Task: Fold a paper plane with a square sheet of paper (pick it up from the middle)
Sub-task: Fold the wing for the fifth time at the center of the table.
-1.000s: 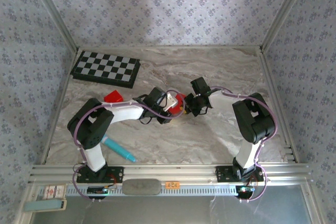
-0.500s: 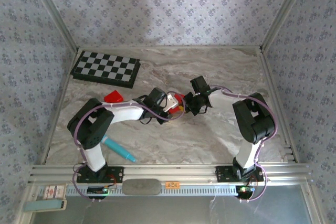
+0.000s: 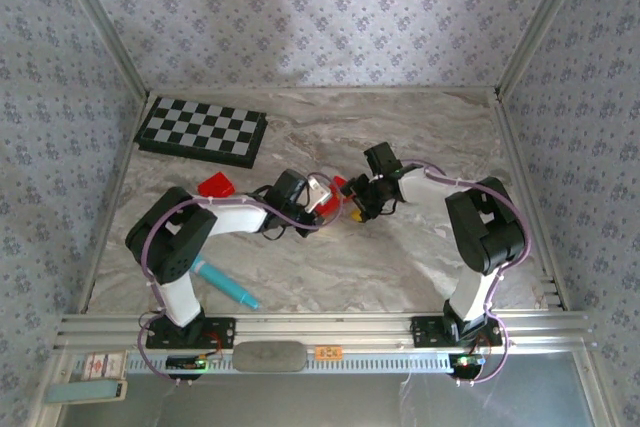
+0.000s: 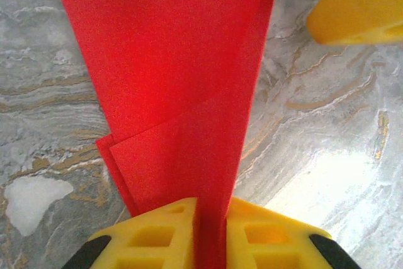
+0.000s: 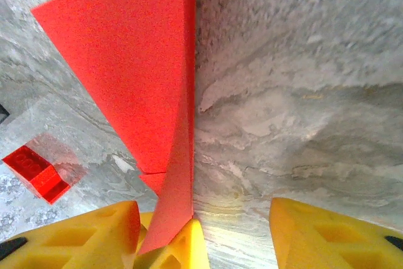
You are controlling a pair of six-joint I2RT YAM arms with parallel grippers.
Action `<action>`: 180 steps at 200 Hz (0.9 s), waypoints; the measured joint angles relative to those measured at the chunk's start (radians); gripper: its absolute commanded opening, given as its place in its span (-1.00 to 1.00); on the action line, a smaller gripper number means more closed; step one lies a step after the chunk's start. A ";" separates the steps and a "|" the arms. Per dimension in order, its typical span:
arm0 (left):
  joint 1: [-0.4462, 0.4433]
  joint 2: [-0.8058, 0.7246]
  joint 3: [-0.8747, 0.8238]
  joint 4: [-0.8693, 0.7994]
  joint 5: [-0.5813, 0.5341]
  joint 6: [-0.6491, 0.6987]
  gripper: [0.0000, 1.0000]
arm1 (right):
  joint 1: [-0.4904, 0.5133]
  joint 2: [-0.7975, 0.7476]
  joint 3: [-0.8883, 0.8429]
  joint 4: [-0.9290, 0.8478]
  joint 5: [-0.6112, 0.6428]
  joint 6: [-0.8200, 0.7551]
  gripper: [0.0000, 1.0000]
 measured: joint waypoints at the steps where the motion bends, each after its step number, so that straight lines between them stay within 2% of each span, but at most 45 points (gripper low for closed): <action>1: 0.000 0.000 -0.001 0.001 0.000 0.000 -0.70 | 0.000 -0.001 0.000 -0.001 0.000 -0.001 0.20; 49: 0.032 -0.002 -0.026 0.048 0.053 -0.080 -0.76 | -0.037 -0.056 -0.001 -0.005 0.026 -0.047 0.34; 95: 0.048 -0.001 -0.051 0.092 0.078 -0.165 -0.85 | -0.072 -0.111 -0.047 0.108 0.025 -0.143 0.37; 122: 0.062 0.005 -0.064 0.130 0.105 -0.237 -0.86 | -0.075 -0.135 -0.090 0.210 0.007 -0.244 0.32; 180: 0.090 0.031 -0.091 0.237 0.169 -0.384 -0.87 | -0.074 -0.122 -0.197 0.447 -0.089 -0.378 0.06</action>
